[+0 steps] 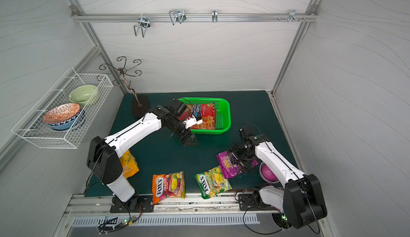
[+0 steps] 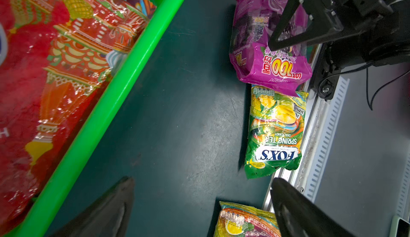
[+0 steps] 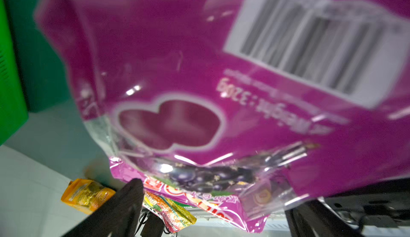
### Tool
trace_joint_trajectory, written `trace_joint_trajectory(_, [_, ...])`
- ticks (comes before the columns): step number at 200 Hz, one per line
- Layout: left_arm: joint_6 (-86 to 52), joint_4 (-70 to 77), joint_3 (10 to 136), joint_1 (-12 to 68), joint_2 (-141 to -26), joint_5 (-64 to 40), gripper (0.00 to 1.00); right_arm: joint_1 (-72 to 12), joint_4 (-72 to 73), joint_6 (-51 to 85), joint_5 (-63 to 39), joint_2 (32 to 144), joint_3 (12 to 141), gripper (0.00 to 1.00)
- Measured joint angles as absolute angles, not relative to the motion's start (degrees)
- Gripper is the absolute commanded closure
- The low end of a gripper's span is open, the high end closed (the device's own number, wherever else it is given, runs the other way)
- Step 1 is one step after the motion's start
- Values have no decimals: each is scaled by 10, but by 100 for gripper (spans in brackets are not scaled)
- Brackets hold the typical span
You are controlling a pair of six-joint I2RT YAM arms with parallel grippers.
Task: Put the candies in the basket
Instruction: Pick up the candy at the center of the board.
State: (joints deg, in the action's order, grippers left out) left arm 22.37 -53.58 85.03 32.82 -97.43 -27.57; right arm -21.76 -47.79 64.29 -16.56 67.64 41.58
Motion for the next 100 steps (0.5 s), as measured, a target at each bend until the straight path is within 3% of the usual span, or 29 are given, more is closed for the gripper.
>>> trace_joint_trajectory(70, [144,-508,818,333,-976,-295,16,-263,-288,704,-194,700,419,1])
trace_joint_trajectory(100, [60,-461,817,359,-979,-296,24,-247,-310,662,-203,676,451,1])
